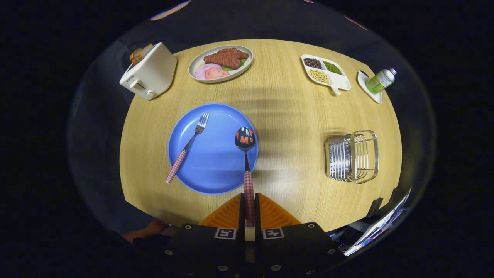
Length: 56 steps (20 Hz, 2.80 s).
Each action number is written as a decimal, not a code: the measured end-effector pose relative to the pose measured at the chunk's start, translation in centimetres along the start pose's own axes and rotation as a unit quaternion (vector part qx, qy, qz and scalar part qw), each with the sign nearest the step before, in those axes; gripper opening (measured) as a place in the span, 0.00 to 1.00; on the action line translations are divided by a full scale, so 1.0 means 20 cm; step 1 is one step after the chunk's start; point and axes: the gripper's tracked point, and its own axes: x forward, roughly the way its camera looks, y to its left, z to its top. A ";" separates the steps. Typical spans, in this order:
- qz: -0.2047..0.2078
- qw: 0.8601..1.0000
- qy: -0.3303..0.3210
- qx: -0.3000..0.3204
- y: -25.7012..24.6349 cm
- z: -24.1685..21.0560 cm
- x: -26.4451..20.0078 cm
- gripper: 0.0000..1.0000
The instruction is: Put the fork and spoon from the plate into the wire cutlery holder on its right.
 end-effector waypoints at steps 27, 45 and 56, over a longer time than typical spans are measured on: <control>-0.070 0.993 -0.092 0.028 -0.72 0.02 -0.50 0.10; -0.072 0.994 0.044 -0.068 -0.93 0.02 -0.13 0.11; -0.052 0.998 0.006 -0.025 -0.95 0.15 -0.10 0.16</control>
